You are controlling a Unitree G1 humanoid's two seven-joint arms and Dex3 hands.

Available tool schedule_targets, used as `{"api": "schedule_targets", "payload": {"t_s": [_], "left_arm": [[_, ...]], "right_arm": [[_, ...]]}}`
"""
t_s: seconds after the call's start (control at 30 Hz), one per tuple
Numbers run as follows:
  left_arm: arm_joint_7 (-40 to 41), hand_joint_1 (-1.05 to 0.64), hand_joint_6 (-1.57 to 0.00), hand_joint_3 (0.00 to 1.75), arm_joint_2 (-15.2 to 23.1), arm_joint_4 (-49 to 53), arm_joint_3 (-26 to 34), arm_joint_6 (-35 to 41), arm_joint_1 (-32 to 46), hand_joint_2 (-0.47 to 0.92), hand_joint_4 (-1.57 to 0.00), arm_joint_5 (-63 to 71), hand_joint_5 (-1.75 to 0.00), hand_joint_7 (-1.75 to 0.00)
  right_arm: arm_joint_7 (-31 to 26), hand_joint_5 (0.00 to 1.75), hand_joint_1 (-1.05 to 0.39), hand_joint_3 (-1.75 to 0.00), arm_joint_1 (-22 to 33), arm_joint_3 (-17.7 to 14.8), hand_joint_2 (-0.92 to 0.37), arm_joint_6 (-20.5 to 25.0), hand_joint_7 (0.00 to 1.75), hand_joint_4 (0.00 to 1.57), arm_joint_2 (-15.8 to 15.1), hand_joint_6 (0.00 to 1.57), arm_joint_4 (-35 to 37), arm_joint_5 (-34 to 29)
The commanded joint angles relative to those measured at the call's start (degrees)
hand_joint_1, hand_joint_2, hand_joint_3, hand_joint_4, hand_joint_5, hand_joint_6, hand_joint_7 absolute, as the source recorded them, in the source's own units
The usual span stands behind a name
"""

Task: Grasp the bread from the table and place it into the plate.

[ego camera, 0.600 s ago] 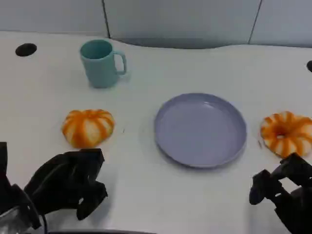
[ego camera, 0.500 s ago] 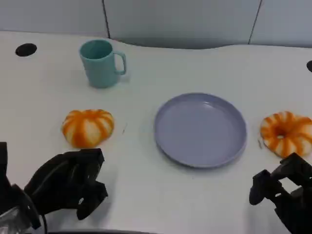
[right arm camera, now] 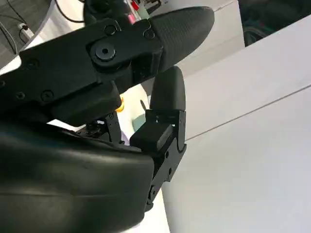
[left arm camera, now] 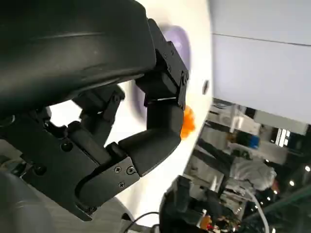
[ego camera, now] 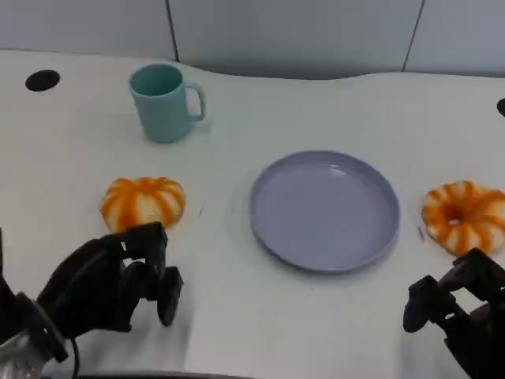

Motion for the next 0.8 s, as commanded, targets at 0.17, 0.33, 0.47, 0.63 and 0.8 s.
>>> {"api": "schedule_targets", "payload": {"t_s": [0.17,0.33,0.47,0.63,0.8], "left_arm": [[2.2,-0.53,-0.01,1.00,3.1,-5.3,0.3,-14.9,-0.2,0.31,-0.01,5.3,-1.30,-1.18],[6.1,-0.69,-0.02,0.39,3.9,-2.2,-0.3,-28.2,-1.7,0.67,0.00,10.9,-1.07,-0.97],[6.5,-0.69,-0.02,0.36,4.2,-0.8,-1.0,-30.0,-2.1,0.69,0.00,10.7,-1.06,-0.96],[6.8,-0.69,-0.03,0.34,4.4,-0.2,-1.4,-30.6,-2.2,0.71,0.00,10.4,-1.06,-0.96],[6.9,-0.69,-0.03,0.32,4.6,0.0,-1.7,-30.8,-2.3,0.72,0.00,10.3,-1.06,-0.96]], "right_arm": [[0.1,1.73,-0.59,-0.06,0.1,-0.2,-0.92,0.5,1.19,0.59,-0.5,0.71,0.0,0.7],[-0.1,1.73,-0.58,-0.06,0.0,-0.2,-0.92,0.6,1.20,0.59,-0.4,0.72,-0.1,0.6],[-0.1,1.74,-0.58,-0.07,0.0,-0.2,-0.92,0.7,1.20,0.59,-0.4,0.72,-0.1,0.6],[-0.1,1.74,-0.58,-0.07,0.0,-0.2,-0.92,0.7,1.20,0.59,-0.4,0.72,-0.1,0.6],[-0.1,1.74,-0.58,-0.07,0.0,-0.2,-0.92,0.7,1.20,0.59,-0.4,0.71,-0.1,0.6]]}}
